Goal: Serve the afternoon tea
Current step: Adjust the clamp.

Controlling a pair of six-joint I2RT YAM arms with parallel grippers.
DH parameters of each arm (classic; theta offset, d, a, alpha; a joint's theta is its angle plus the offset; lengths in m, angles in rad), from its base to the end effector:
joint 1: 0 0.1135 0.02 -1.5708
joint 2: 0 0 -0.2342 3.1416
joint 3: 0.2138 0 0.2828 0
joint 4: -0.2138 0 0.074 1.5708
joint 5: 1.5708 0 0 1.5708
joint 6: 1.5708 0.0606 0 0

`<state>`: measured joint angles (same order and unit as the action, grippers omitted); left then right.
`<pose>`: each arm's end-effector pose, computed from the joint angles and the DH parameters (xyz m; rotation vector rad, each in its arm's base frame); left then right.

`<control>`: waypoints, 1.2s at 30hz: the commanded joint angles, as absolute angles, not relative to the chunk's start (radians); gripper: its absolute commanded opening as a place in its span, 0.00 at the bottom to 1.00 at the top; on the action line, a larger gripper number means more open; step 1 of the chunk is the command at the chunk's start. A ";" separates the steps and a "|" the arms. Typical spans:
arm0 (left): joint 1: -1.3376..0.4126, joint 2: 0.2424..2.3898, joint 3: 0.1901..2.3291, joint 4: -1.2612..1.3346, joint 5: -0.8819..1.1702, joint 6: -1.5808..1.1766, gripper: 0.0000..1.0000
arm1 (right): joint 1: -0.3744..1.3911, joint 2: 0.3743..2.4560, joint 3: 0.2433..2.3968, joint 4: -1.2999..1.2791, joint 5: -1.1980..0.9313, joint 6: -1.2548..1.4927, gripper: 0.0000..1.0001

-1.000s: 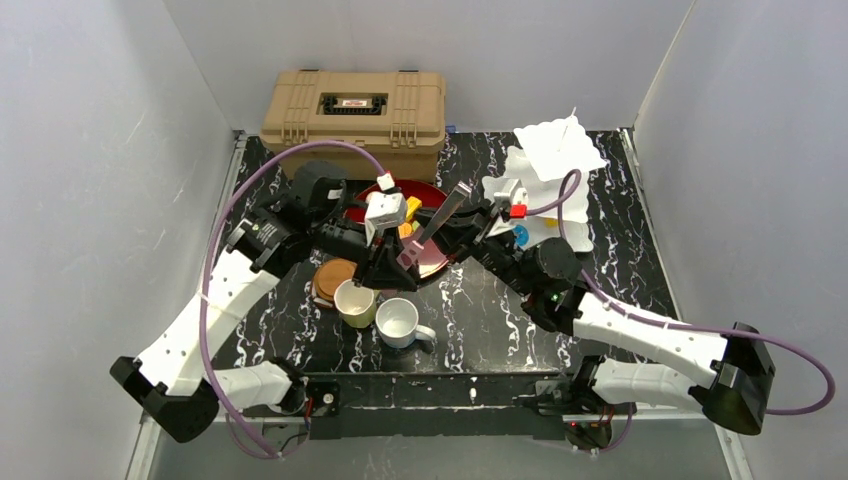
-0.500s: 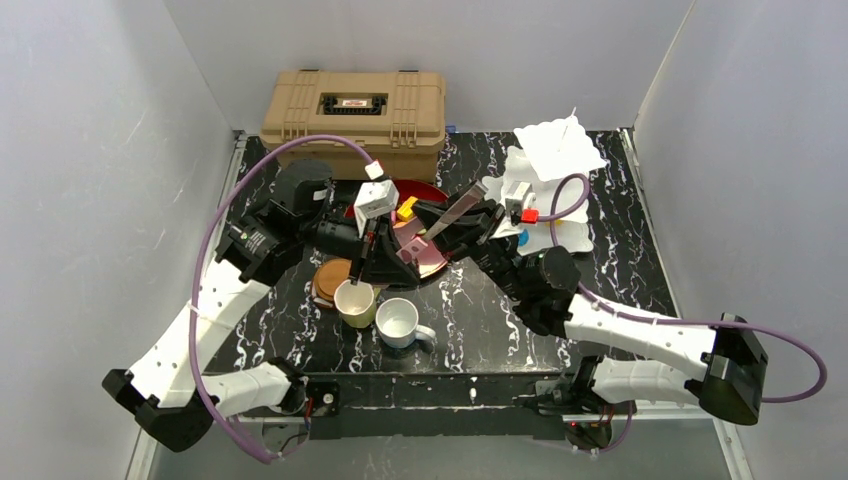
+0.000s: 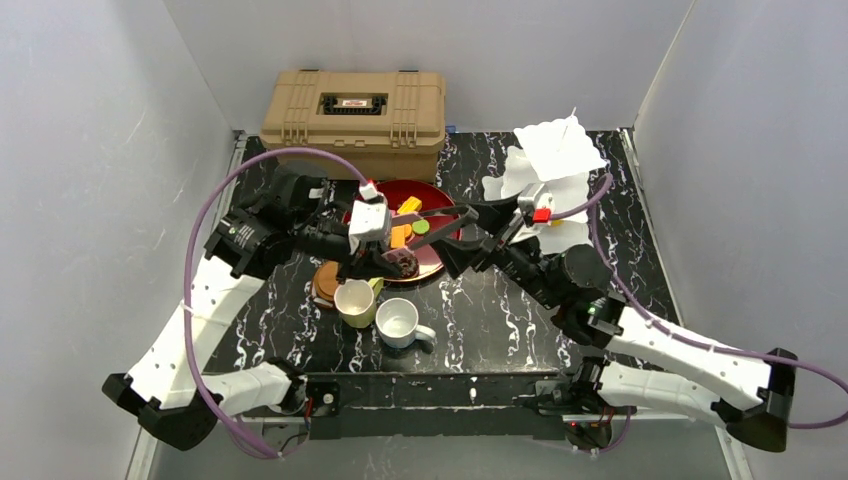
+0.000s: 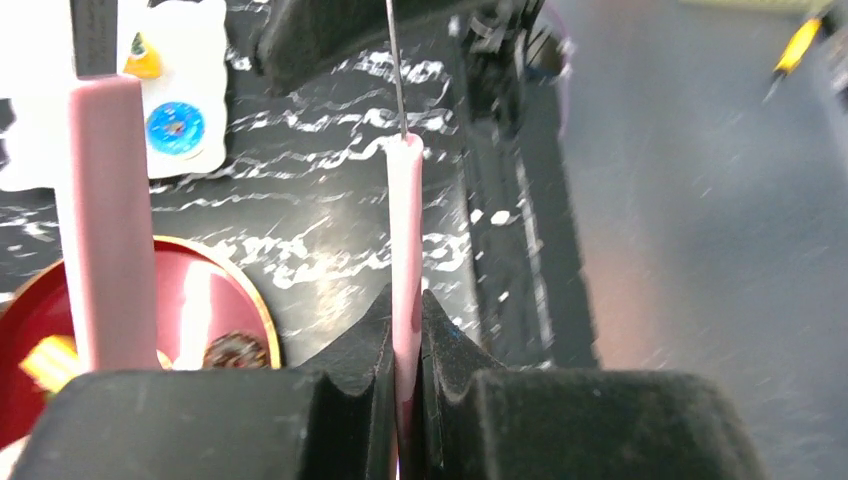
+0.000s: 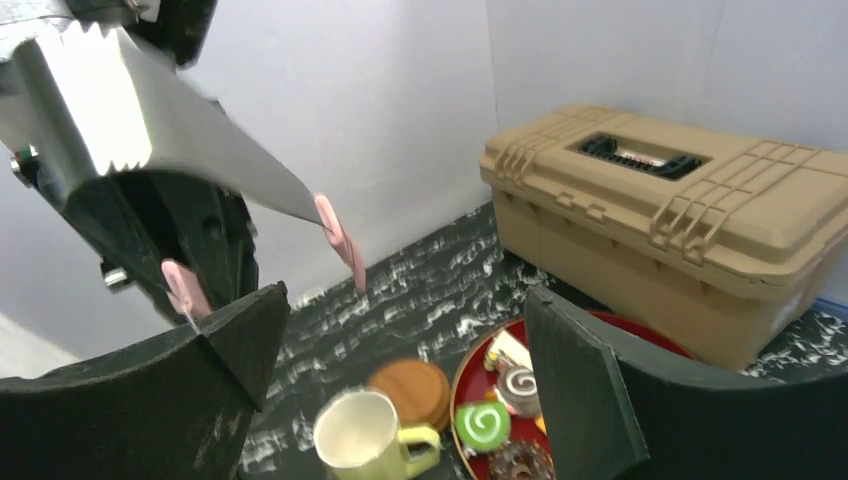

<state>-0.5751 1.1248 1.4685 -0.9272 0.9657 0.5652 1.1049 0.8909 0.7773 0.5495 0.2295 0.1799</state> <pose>0.1822 -0.1775 0.4146 1.5210 1.3495 -1.0311 0.1357 0.2392 0.3801 -0.3372 1.1570 1.0053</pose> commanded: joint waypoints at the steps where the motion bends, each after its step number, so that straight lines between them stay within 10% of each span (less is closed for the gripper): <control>1: -0.571 1.087 1.486 -1.082 0.834 0.926 0.00 | 1.100 0.836 0.906 0.104 0.105 0.075 0.98; 11: -0.572 1.056 1.352 -1.105 0.560 1.279 0.00 | 1.100 0.843 1.283 -0.518 -0.133 -0.046 0.98; 36: -0.572 1.169 1.402 -1.169 0.385 1.138 0.00 | 1.101 1.049 1.624 -0.824 -0.151 -0.181 0.98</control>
<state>-0.5732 1.1645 1.3716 -1.1515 0.4171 1.1946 1.1000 1.0985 1.6520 -0.8059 -0.1402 -0.1978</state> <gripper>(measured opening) 0.051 0.983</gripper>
